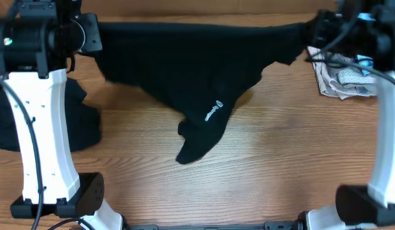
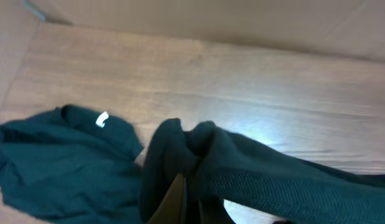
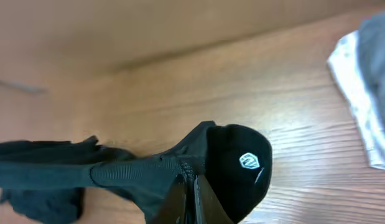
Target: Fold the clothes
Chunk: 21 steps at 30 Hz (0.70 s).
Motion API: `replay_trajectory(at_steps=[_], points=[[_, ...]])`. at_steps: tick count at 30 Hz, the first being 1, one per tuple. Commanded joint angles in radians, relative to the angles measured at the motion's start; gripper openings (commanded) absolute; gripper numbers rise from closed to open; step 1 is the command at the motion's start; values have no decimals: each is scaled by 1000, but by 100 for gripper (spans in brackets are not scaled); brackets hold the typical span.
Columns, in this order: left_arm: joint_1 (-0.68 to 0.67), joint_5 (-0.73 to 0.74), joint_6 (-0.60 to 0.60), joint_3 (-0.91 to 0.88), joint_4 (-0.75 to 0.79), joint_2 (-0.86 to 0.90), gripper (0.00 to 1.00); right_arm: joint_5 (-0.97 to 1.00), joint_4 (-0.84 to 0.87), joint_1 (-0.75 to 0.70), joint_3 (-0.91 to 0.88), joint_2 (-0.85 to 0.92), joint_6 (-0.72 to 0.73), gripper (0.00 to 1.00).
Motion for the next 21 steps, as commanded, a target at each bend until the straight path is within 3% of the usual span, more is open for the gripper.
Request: replay_trajectory(at_steps=[1,10,21], points=[[8,28,41,105,-13,-37,4,37,-3,-93,49,-172,-9,4],[8,140,49,145,13,-151,4,38,-5,-137,49,-342,-34,4],[8,135,73,144,87,-26,4,2,24,-136,47,-134,-58,4]])
